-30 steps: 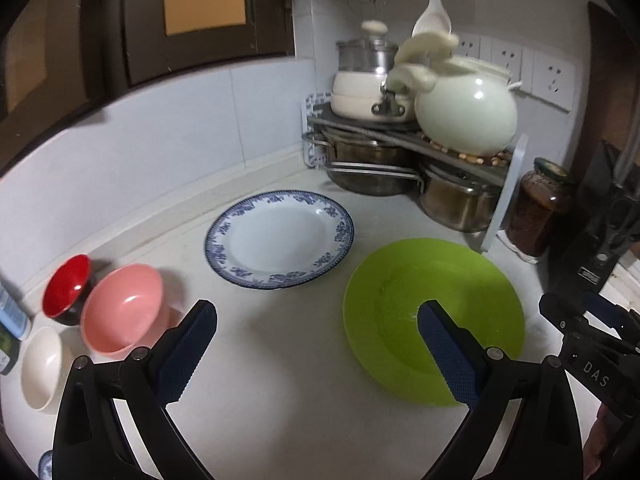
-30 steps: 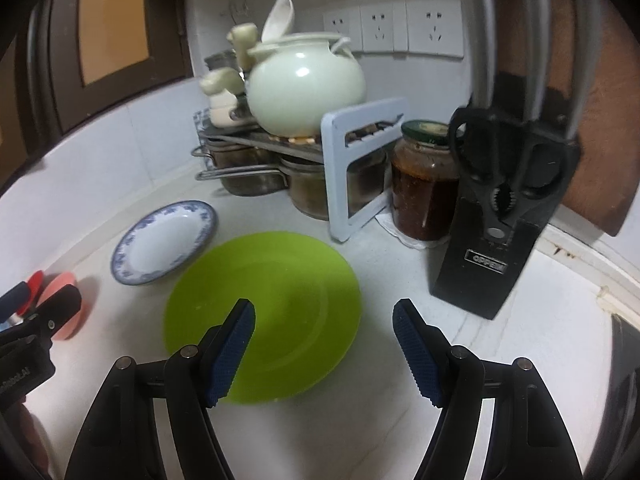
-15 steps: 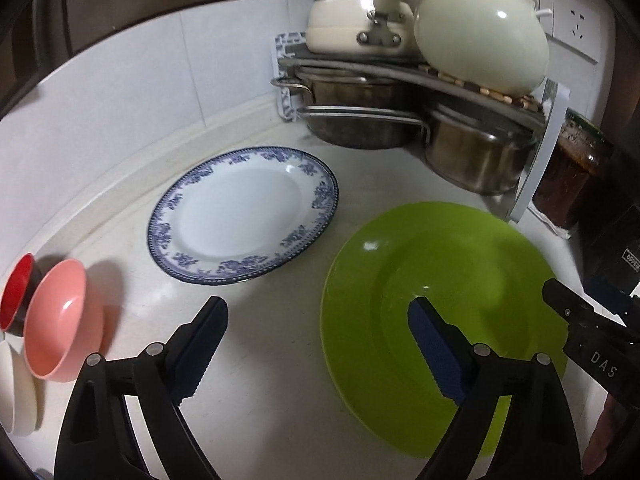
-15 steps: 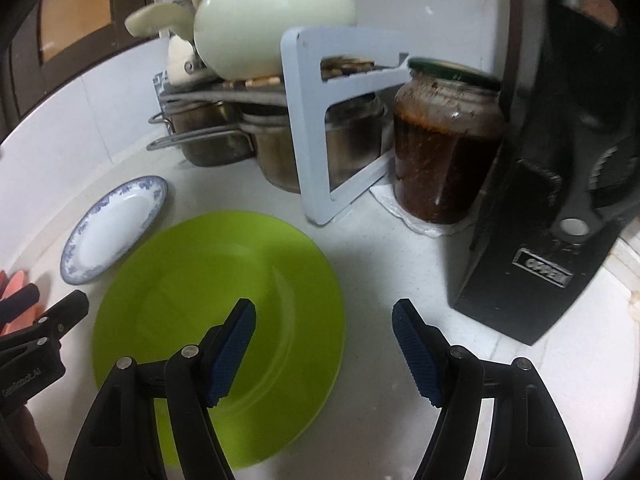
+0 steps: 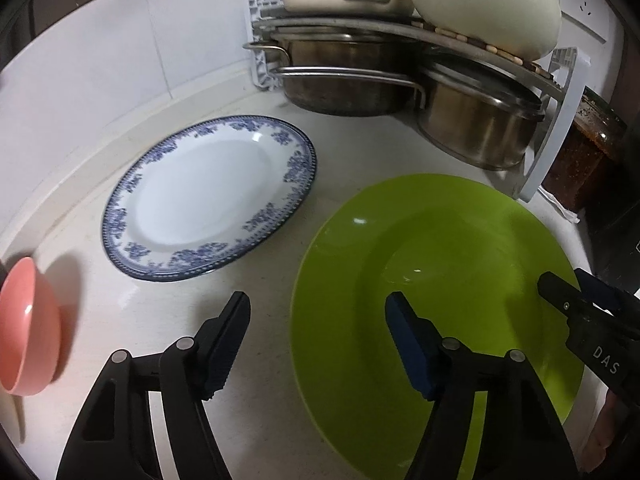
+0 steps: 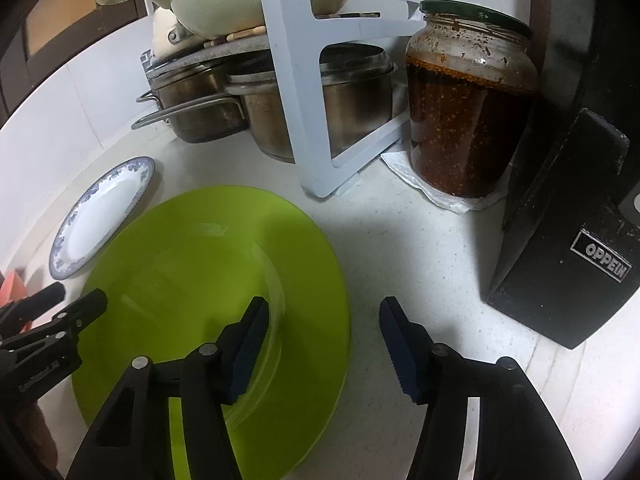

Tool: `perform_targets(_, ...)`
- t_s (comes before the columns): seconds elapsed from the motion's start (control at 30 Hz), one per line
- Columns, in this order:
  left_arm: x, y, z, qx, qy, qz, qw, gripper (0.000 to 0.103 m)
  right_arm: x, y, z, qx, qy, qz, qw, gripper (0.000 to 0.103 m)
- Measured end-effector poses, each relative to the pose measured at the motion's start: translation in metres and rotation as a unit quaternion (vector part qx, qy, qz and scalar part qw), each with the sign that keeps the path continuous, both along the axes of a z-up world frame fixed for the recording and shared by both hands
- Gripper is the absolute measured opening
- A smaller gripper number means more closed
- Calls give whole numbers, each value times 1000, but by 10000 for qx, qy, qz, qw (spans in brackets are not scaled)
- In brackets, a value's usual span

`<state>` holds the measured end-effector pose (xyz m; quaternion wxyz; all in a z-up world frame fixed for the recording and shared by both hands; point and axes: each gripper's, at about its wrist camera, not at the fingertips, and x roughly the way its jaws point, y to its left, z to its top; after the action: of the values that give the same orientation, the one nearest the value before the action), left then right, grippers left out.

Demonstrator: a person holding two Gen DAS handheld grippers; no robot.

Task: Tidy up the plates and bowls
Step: 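Close both tools on the rim of the lime-green plate, then carry the green plate with both tools over the blue-and-white plate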

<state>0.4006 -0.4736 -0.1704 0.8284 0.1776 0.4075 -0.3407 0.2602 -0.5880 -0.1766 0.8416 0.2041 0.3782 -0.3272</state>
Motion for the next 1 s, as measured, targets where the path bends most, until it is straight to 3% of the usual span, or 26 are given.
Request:
perform_targets(0.43, 4, -10, -5, -66, 263, -110, 9996, 46, 8, -4, -1, 41, 16, 182, 9998, 46)
perform_targets(0.5, 5, -10, -5, -70, 278, -87, 9996, 45, 9, -4, -1, 60, -1, 239, 9997, 41)
perform_targets(1.0, 2, 7, 3, -162, 191, 101, 9996, 41, 10, 5, 4, -45, 5, 338, 9994, 40)
